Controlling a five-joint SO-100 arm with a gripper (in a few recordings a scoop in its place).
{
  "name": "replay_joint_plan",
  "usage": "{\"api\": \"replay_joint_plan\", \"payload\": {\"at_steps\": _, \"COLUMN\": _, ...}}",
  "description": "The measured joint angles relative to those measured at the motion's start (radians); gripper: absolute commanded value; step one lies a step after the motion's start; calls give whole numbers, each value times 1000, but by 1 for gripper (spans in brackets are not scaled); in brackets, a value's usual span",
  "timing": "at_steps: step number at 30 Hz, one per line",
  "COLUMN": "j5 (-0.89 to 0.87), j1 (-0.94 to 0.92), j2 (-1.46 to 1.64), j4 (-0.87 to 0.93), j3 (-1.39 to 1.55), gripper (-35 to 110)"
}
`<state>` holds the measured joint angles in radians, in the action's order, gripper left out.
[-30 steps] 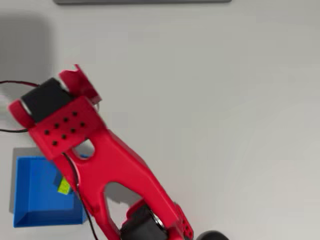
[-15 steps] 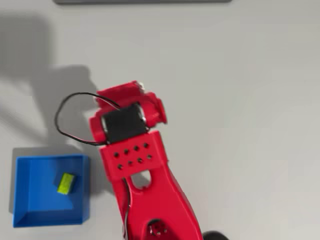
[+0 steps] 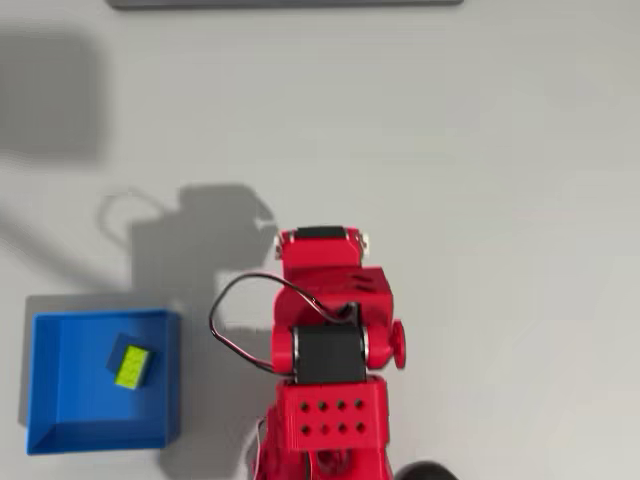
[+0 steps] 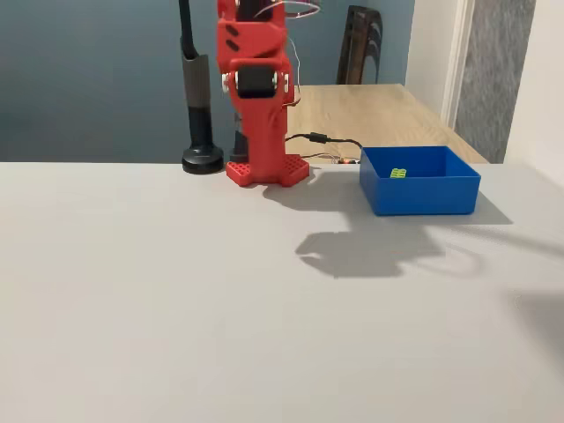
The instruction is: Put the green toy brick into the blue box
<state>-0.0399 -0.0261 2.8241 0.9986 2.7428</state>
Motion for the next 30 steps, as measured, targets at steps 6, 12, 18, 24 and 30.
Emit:
{"api": "replay_joint_plan", "payload": {"at_steps": 6, "j5": 8, "j1": -17, "j2": 195, "j4": -3, "j3": 130, "gripper": 0}}
{"api": "replay_joint_plan", "payload": {"at_steps": 12, "j5": 18, "j1": -48, "j2": 308, "j4": -3, "j3": 198, "gripper": 0}}
{"api": "replay_joint_plan", "payload": {"at_steps": 18, "j5": 15, "j1": -75, "j2": 353, "j4": -3, "j3": 249, "gripper": 0}}
{"api": "replay_joint_plan", "payload": {"at_steps": 24, "j5": 9, "j1": -87, "j2": 353, "j4": -3, "j3": 281, "gripper": 0}}
{"api": "replay_joint_plan", "payload": {"at_steps": 30, "j5": 9, "j1": -87, "j2": 353, "j4": -3, "j3": 319, "gripper": 0}}
